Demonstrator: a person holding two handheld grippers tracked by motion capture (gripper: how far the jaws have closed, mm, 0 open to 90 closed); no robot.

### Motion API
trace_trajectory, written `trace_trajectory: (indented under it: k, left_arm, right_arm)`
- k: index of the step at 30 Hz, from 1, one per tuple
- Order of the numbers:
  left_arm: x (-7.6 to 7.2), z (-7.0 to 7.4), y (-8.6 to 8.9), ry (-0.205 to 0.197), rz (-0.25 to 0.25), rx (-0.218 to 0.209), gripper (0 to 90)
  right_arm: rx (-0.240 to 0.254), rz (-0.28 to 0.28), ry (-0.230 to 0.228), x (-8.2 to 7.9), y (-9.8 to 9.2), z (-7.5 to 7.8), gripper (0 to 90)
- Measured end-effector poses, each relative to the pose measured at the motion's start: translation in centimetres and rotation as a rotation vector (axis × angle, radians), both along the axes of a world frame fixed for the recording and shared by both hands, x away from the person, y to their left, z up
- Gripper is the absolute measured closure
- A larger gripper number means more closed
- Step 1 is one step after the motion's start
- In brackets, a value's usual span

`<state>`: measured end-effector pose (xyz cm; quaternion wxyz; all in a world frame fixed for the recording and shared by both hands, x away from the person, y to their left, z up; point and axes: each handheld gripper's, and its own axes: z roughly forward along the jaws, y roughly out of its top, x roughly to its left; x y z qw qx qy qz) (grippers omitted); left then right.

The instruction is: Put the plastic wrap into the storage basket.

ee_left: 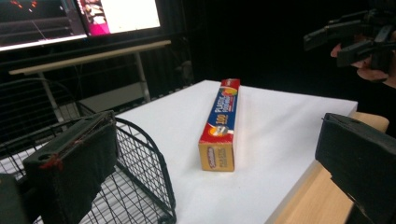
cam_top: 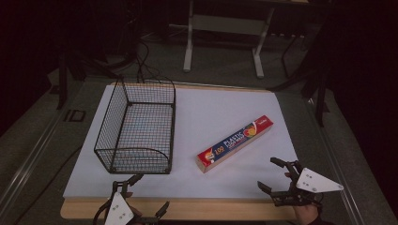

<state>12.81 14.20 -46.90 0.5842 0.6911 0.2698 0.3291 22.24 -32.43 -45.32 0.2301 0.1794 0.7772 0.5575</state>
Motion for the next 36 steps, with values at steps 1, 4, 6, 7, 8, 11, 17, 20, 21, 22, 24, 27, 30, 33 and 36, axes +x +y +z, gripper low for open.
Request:
trace_trajectory:
  k: [1,4,6,7,8,11,17,20,21,22,24,27,30,33,36]
  left_arm:
    - [0.0,0.0,0.0,0.003,0.0,0.001,0.0]
    - [0.1,-0.1,0.0,0.011,-0.003,0.005,0.0]
    - [0.1,-0.1,-0.1,0.01,-0.008,0.008,0.0]
    - [0.1,-0.1,-0.1,0.01,-0.013,0.005,0.0]
    - [0.0,-0.1,-0.1,0.008,-0.015,0.005,0.0]
    - [0.0,-0.1,0.0,0.009,-0.021,0.0,0.0]
    - [0.0,-0.1,-0.1,0.009,-0.019,0.005,0.0]
    - [0.0,-0.1,-0.1,0.011,-0.024,0.01,0.0]
    - [0.0,-0.1,-0.2,0.011,-0.025,0.011,0.0]
    - [0.0,-0.1,-0.2,0.012,-0.026,0.013,0.0]
    - [-0.1,-0.1,-0.2,0.012,-0.025,0.016,0.0]
    - [-0.1,-0.1,-0.1,0.012,-0.022,0.013,0.0]
    - [-0.1,-0.1,0.0,0.017,-0.021,0.007,0.0]
    - [0.0,-0.1,0.0,0.019,-0.025,0.007,0.0]
    - [0.0,-0.2,0.0,0.02,-0.025,0.01,0.0]
  right_arm:
    - [-0.004,0.006,0.001,0.0,0.0,0.0,13.1]
    - [-0.005,0.014,0.005,0.1,0.0,0.0,12.8]
    - [-0.01,0.023,0.015,0.1,0.2,0.0,12.6]
    - [-0.014,0.033,0.024,0.2,0.2,0.0,11.8]
    - [-0.018,0.036,0.03,0.3,0.3,0.0,11.7]
    - [-0.021,0.069,0.046,0.4,0.5,0.1,11.6]
    - [-0.027,0.092,0.078,0.7,0.8,0.0,14.8]
    - [-0.039,0.075,0.086,0.8,1.0,-0.1,14.9]
    - [-0.043,0.073,0.087,0.8,1.1,-0.1,14.9]
    - [-0.045,0.086,0.094,0.8,1.1,0.0,15.0]
    - [-0.053,0.114,0.112,0.9,1.3,0.2,14.9]
    - [-0.091,0.173,0.146,1.3,1.9,0.6,12.8]
    - [-0.146,0.209,0.193,1.9,2.2,0.8,11.3]
    - [-0.215,0.17,0.191,2.4,2.4,0.8,11.2]
    - [-0.282,0.217,0.225,2.8,2.6,0.6,10.7]
